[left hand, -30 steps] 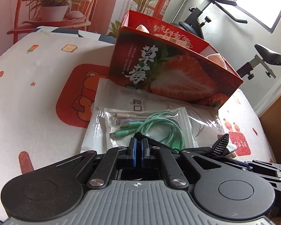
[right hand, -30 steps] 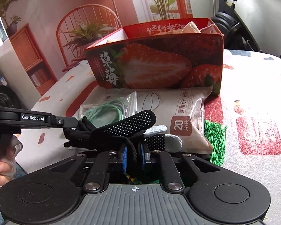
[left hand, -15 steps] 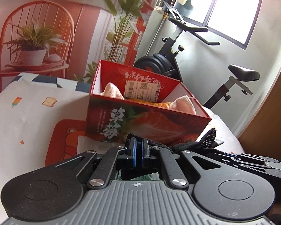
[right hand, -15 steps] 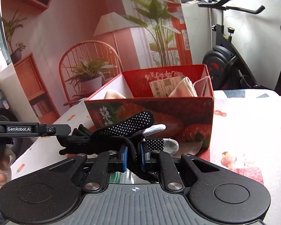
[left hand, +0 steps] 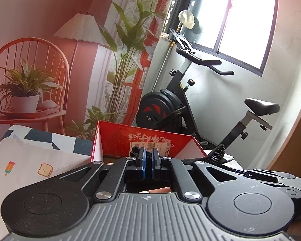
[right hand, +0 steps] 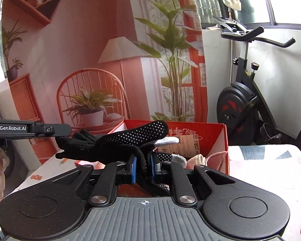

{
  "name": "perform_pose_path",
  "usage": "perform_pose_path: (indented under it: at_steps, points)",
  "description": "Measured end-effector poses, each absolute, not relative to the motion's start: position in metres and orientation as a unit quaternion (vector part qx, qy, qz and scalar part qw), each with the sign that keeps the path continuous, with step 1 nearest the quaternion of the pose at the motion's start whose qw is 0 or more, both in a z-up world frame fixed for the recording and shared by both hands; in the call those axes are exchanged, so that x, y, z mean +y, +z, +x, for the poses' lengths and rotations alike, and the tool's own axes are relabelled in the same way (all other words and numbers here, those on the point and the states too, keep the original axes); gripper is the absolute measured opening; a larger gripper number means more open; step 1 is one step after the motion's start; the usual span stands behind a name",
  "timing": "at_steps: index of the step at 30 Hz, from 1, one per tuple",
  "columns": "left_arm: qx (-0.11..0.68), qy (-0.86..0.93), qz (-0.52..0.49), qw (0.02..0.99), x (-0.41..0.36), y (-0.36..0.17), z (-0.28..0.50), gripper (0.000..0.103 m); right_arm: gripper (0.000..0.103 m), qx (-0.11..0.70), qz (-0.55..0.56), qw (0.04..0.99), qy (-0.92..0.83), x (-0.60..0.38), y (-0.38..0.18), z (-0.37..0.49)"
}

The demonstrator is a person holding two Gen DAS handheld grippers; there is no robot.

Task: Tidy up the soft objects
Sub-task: 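Lift the black glove with both grippers over the red box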

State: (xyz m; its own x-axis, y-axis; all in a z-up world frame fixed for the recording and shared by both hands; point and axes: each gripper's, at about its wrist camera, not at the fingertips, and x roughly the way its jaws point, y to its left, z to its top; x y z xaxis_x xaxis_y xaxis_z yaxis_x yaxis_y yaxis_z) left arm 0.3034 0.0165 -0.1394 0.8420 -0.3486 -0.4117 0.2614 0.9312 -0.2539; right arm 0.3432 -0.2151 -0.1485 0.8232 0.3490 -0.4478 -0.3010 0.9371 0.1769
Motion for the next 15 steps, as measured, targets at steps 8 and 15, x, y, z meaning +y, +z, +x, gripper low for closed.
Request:
perform_pose_path:
  at_steps: [8,15]
  points:
    - [0.251,-0.138,-0.094,0.953,0.011,-0.153,0.363,0.006,0.012,0.245,0.029,0.956,0.157,-0.208,-0.153,0.413]
    - [0.288,-0.127,-0.086,0.945,0.010,-0.181,0.400,0.006,0.013,0.275,0.003,0.951,0.141,-0.197,-0.186,0.452]
